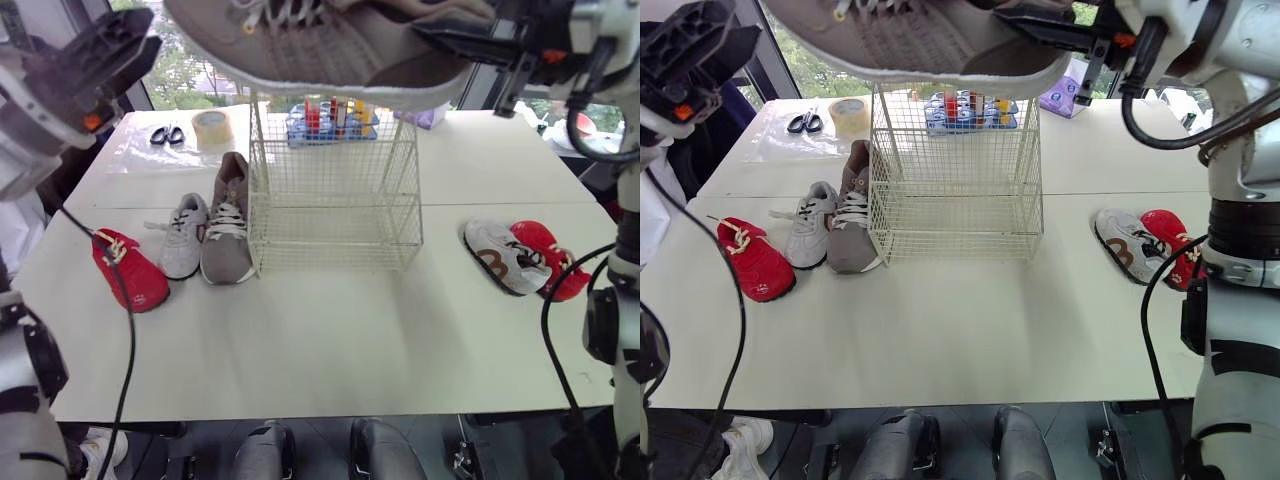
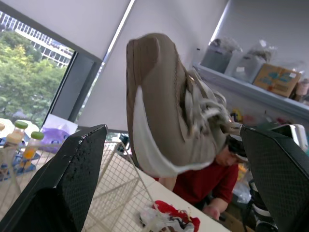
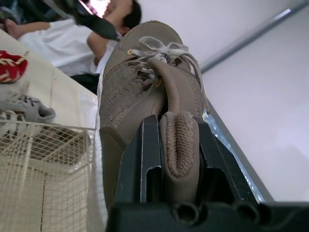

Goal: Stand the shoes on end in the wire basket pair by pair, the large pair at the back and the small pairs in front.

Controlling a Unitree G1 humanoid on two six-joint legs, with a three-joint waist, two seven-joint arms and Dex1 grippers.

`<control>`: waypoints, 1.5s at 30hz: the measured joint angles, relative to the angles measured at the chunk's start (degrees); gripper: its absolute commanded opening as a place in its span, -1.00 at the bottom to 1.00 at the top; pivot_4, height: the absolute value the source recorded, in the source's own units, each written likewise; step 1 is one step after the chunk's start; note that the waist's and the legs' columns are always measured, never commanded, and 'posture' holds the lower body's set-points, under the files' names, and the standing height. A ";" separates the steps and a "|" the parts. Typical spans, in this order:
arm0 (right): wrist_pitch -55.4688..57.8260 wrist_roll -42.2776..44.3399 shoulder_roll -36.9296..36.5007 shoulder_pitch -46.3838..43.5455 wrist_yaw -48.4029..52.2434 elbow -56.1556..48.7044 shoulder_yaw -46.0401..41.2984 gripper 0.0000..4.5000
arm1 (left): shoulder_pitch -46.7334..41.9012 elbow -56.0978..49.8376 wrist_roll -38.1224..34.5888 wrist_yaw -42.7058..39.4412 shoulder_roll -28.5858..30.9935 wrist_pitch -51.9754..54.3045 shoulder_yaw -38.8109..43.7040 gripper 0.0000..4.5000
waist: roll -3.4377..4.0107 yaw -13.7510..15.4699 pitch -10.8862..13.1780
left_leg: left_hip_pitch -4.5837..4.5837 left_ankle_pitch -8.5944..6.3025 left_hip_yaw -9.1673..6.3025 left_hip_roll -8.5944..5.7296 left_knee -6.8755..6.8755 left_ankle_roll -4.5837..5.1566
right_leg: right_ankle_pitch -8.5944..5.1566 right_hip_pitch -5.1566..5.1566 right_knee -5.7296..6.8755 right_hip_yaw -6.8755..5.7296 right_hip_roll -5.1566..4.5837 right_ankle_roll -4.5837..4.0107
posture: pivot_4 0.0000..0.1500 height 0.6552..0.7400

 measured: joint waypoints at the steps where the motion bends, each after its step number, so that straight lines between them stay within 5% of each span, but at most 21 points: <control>1: -0.37 -0.10 0.15 0.01 0.42 0.27 0.28 -0.93 | -1.58 1.63 2.07 -2.19 -0.47 0.13 -1.21 1.00 | 0.00 -0.04 0.00 | 0.00 0.01 0.04 0.00 0.00 -0.02 | 0.00 -0.01 0.02 0.00 0.01 0.00 | 1.00 1.00; 6: -2.99 -0.83 1.02 0.87 1.44 0.56 0.52 -0.93 | -9.31 10.88 12.21 -13.66 -2.79 0.19 -6.71 0.89 | -0.02 -0.08 0.01 | 0.00 0.03 0.17 -0.01 0.00 -0.05 | 0.00 -0.03 0.03 -0.01 0.06 0.00 | 1.00 1.00; 8: -3.77 -1.42 1.48 1.62 1.57 0.34 0.87 -0.93 | -11.69 13.76 16.03 -18.42 -3.36 0.22 -8.47 0.64 | -0.02 -0.10 0.02 | -0.01 0.03 0.21 -0.02 0.00 -0.04 | 0.00 -0.05 0.04 0.00 0.05 0.00 | 1.00 1.00; 14: -3.81 -1.56 1.48 2.95 1.73 -2.60 0.77 -0.93 | -13.15 19.96 23.18 -25.30 -3.86 1.78 -9.27 -0.60 | -0.04 -0.17 0.04 | -0.02 0.03 0.18 0.04 0.00 -0.04 | 0.00 -0.11 0.11 0.01 0.05 0.00 | 1.00 1.00; 16: -3.67 -1.57 1.31 2.96 1.73 -3.40 0.65 -0.93 | -13.69 20.20 24.75 -25.79 -3.98 2.29 -8.94 -0.77 | -0.05 -0.15 0.05 | -0.02 0.03 0.10 0.05 0.00 -0.04 | 0.00 -0.11 0.11 0.02 0.04 0.00 | 1.00 1.00; 20: -1.84 -1.64 1.19 3.24 0.72 -4.67 0.12 -0.93 | -13.59 19.32 25.75 -24.39 -5.59 2.90 -5.85 -0.77 | -0.05 0.02 0.05 | -0.02 0.03 0.02 0.05 0.03 -0.04 | 0.00 -0.10 0.15 0.04 0.00 0.00 | 1.00 1.00; 21: -0.87 -1.67 1.19 3.33 -0.05 -5.04 0.02 -0.48 | -13.14 18.40 25.72 -23.11 -6.21 3.60 -4.52 -0.77 | -0.06 0.02 0.05 | -0.02 0.03 0.01 0.05 0.04 -0.04 | 0.00 -0.10 0.15 0.04 -0.01 0.00 | 1.00 1.00; 28: 16.83 10.32 7.32 9.74 -18.37 -5.29 -14.72 0.98 | -1.61 2.55 16.38 -2.21 -18.86 3.89 13.29 -0.77 | -0.14 0.06 0.03 | 0.01 0.04 -0.12 0.02 0.10 -0.05 | 0.03 -0.02 0.31 0.03 -0.14 0.00 | 1.00 1.00; 33: 25.47 24.87 20.39 17.09 -37.58 -5.58 -28.83 0.98 | 7.03 -19.27 2.81 19.08 -37.12 -4.32 22.39 -0.77 | -0.18 0.22 0.02 | 0.03 0.06 -0.19 -0.01 0.10 -0.09 | 0.11 0.04 0.29 0.04 -0.18 0.04 | 1.00 1.00; 38: 30.32 34.72 33.43 21.42 -44.99 -8.09 -26.83 0.98 | 8.12 -31.30 -2.41 32.24 -51.73 -16.46 20.98 -0.77 | -0.16 -0.06 0.00 | 0.15 0.07 -0.13 0.02 0.06 -0.09 | 0.14 0.09 0.31 0.03 -0.06 0.00 | 1.00 1.00; 45: 30.97 38.90 41.95 15.91 -46.21 -8.75 -17.92 0.98 | 13.38 -34.05 -5.19 38.20 -56.17 -20.93 13.73 -0.77 | -0.17 0.25 0.00 | 0.06 0.05 -0.18 0.01 0.09 -0.02 | 0.15 0.09 0.22 0.01 0.02 -0.01 | 1.00 1.00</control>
